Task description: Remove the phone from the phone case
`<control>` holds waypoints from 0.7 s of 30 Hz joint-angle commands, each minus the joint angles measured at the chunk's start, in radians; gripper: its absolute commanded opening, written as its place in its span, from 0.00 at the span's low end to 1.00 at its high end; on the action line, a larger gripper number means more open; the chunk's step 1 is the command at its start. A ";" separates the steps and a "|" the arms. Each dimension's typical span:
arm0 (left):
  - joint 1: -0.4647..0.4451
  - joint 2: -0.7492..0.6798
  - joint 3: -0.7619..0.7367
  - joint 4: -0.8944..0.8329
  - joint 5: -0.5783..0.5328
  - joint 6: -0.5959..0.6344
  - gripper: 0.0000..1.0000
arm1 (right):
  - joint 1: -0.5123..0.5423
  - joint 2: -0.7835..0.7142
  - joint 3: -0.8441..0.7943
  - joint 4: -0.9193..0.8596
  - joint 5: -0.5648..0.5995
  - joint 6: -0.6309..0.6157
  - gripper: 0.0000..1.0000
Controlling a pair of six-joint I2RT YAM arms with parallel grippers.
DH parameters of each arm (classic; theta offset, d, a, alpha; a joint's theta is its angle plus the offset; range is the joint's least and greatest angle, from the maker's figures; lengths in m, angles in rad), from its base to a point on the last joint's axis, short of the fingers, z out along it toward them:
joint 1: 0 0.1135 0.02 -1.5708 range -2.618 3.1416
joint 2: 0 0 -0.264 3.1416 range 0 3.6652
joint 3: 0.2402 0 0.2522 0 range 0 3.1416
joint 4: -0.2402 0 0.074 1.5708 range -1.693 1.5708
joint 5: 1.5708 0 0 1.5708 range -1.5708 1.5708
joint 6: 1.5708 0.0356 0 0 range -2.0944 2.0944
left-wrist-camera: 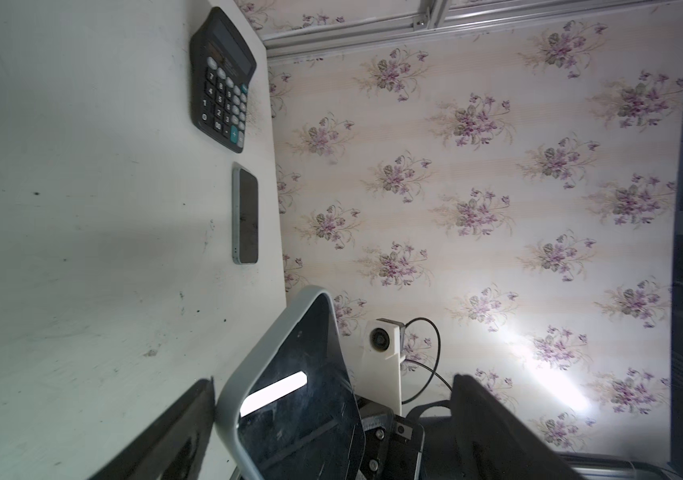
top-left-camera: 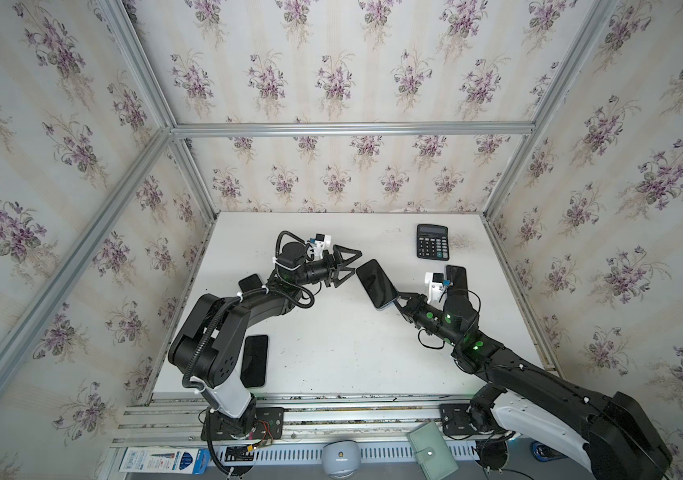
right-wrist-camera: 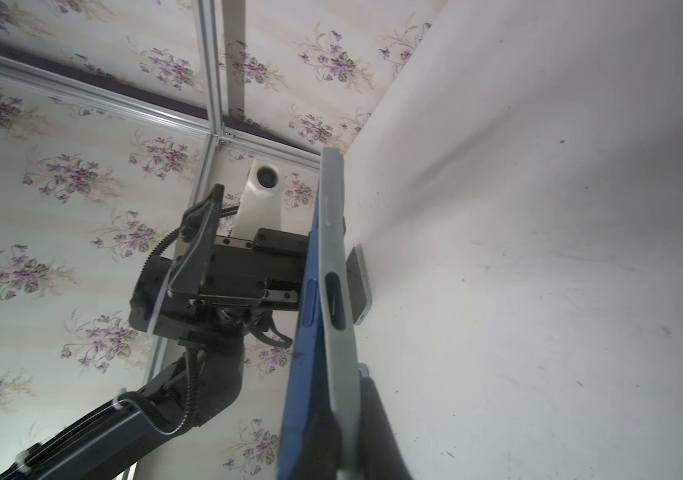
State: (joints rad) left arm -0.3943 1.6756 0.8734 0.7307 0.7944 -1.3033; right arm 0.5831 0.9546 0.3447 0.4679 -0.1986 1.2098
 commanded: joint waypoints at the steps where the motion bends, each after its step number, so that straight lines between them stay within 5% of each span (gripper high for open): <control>1: -0.004 -0.035 0.057 -0.350 -0.091 0.266 0.93 | 0.000 -0.004 -0.015 -0.023 0.043 0.014 0.00; 9: -0.115 -0.109 0.241 -0.862 -0.233 0.716 0.95 | 0.000 -0.001 -0.076 -0.064 0.095 0.059 0.00; 21: -0.424 -0.077 0.377 -1.196 -0.451 1.108 0.95 | -0.001 -0.030 -0.094 -0.153 0.110 0.091 0.00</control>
State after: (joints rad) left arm -0.7826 1.5799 1.2251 -0.3557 0.4332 -0.3305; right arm 0.5823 0.9352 0.2523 0.2836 -0.1001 1.2869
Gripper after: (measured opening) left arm 0.946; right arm 0.097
